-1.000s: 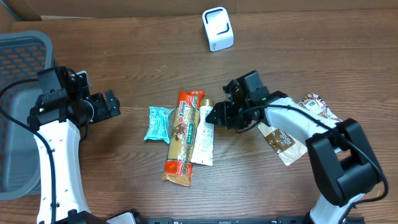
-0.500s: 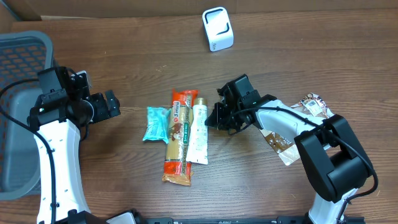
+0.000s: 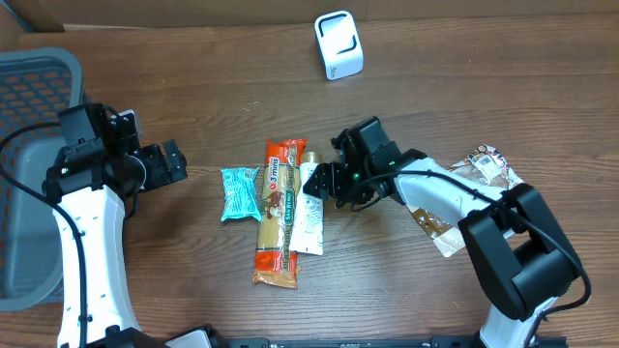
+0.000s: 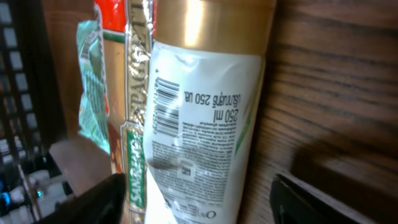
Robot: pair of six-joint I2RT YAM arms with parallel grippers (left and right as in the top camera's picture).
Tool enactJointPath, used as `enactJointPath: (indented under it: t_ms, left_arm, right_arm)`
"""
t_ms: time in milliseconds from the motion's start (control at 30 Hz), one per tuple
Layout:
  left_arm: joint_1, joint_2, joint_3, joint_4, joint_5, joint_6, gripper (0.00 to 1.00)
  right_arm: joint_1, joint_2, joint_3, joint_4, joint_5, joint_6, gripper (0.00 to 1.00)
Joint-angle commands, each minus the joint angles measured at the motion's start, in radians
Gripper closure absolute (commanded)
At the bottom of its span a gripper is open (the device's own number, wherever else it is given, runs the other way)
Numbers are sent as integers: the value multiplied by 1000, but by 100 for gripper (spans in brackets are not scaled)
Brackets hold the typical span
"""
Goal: Scan the item barcode
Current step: 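Reach the right gripper to the white-gold tube and grasp it, then pull the white tube rightward with the right gripper and set it down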
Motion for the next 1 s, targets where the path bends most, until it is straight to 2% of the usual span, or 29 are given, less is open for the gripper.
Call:
enactJointPath:
  t_ms: [0, 167, 233, 367, 467, 533, 667, 733, 967]
  left_arm:
    - [-1, -1, 6, 3, 7, 19, 1]
    - [0, -1, 6, 3, 7, 19, 0]
    - [0, -1, 6, 3, 7, 19, 1]
    - [0, -1, 6, 3, 7, 19, 0]
    - [0, -1, 6, 3, 7, 19, 0]
    - [-1, -1, 6, 3, 7, 19, 0]
    - [0, -1, 6, 3, 7, 19, 0]
    - [0, -1, 6, 3, 7, 19, 0]
    - [0, -1, 6, 3, 7, 19, 0]
  right_arm:
    - [42, -34, 21, 8, 133, -24, 20]
    - [90, 1, 21, 56, 168, 29, 21]
    - [105, 30, 21, 72, 172, 93, 27]
    - [107, 43, 22, 72, 175, 135, 56]
    - [104, 42, 32, 51, 184, 138, 57]
    - [104, 42, 44, 21, 184, 138, 66]
    - [104, 34, 115, -114, 231, 97, 83]
    - [104, 31, 175, -206, 266, 59, 87]
    - [117, 29, 418, -587, 525, -55, 85]
